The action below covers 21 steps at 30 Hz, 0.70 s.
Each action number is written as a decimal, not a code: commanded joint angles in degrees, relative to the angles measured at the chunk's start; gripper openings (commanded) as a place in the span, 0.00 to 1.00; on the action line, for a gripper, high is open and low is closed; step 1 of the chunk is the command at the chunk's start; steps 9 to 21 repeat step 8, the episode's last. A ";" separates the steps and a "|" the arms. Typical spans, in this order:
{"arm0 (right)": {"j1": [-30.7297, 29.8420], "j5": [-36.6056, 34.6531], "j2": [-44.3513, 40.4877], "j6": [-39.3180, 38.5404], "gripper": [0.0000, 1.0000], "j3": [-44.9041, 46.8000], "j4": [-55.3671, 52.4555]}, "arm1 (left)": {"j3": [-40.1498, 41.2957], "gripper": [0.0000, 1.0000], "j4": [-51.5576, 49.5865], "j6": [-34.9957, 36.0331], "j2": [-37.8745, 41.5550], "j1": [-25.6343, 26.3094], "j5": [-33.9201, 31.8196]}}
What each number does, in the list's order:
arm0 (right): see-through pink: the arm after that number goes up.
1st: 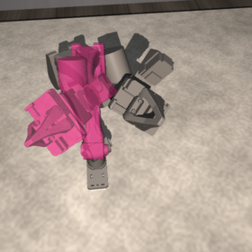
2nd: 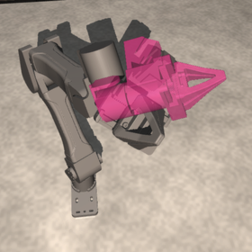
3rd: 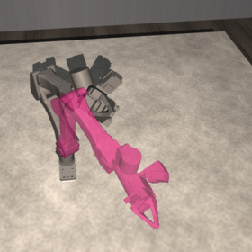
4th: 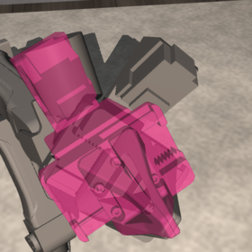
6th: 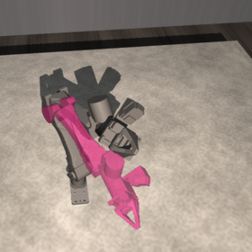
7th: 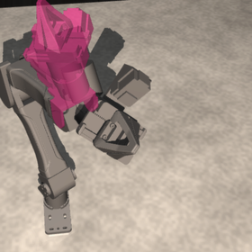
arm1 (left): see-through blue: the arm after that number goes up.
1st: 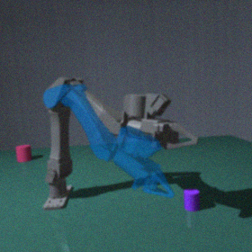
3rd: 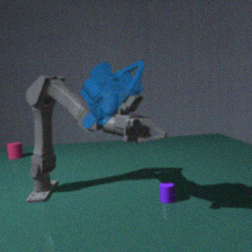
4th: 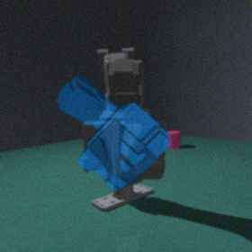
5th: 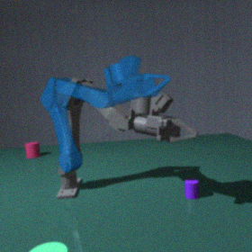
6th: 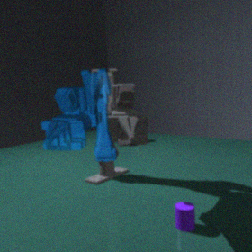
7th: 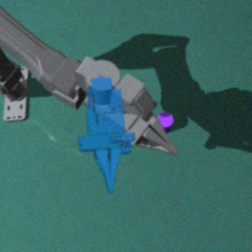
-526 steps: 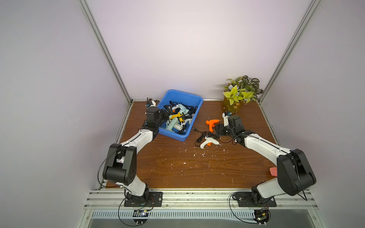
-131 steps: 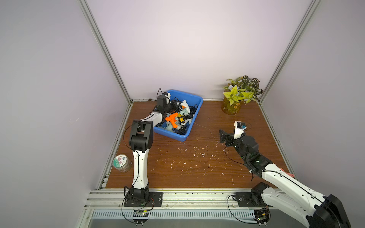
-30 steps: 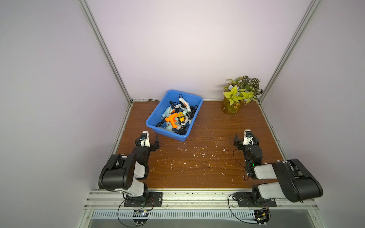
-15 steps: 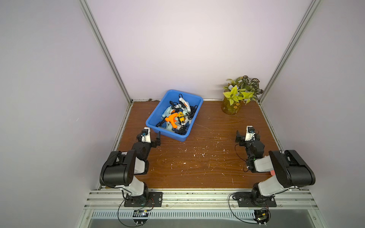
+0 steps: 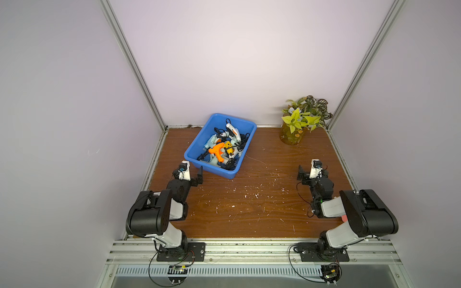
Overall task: Put the hot melt glue gun into the storage box
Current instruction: Reset both arms
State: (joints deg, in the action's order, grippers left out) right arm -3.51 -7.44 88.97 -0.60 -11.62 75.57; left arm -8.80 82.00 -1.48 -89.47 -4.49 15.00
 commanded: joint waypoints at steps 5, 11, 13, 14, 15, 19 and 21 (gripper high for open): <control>0.19 -1.07 -0.40 0.73 0.99 -0.29 1.34 | -0.51 1.00 -0.63 0.61 -0.12 -0.31 0.41; 0.25 -1.08 -0.37 0.76 1.00 -0.34 1.33 | -0.39 1.00 -0.68 0.86 0.08 -0.08 0.19; 0.25 -1.08 -0.37 0.76 1.00 -0.34 1.33 | -0.39 1.00 -0.68 0.86 0.08 -0.08 0.19; 0.25 -1.08 -0.37 0.76 1.00 -0.34 1.33 | -0.39 1.00 -0.68 0.86 0.08 -0.08 0.19; 0.25 -1.08 -0.37 0.76 1.00 -0.34 1.33 | -0.39 1.00 -0.68 0.86 0.08 -0.08 0.19; 0.25 -1.08 -0.37 0.76 1.00 -0.34 1.33 | -0.39 1.00 -0.68 0.86 0.08 -0.08 0.19; 0.25 -1.08 -0.37 0.76 1.00 -0.34 1.33 | -0.39 1.00 -0.68 0.86 0.08 -0.08 0.19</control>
